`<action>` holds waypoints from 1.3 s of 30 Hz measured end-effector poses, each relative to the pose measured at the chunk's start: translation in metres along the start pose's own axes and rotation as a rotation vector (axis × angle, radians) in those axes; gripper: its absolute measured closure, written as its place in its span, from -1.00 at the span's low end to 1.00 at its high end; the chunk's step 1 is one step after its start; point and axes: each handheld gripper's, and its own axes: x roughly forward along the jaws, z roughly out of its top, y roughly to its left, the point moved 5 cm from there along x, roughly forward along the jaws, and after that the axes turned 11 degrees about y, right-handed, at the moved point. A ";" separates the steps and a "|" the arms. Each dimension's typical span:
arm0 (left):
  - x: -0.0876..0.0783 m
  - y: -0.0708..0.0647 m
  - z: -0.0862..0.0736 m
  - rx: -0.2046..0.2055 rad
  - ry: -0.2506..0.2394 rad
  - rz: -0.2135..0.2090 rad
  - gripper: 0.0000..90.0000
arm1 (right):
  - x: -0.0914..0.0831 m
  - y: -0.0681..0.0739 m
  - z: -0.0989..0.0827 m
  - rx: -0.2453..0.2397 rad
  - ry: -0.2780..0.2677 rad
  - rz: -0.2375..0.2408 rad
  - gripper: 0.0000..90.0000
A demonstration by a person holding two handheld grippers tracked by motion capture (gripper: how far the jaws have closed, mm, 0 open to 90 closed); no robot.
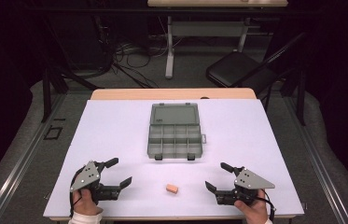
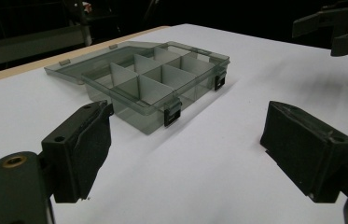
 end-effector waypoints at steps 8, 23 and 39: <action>0.000 -0.001 -0.002 0.002 0.015 -0.006 -0.64 | 0.005 0.005 0.002 -0.013 0.002 0.026 -0.68; -0.002 -0.003 -0.004 0.005 0.024 -0.002 -0.64 | 0.018 0.023 0.015 -0.050 0.086 0.015 -0.65; -0.004 -0.005 -0.006 0.001 0.030 0.005 -0.64 | 0.047 0.046 0.036 -0.093 0.197 0.103 -0.17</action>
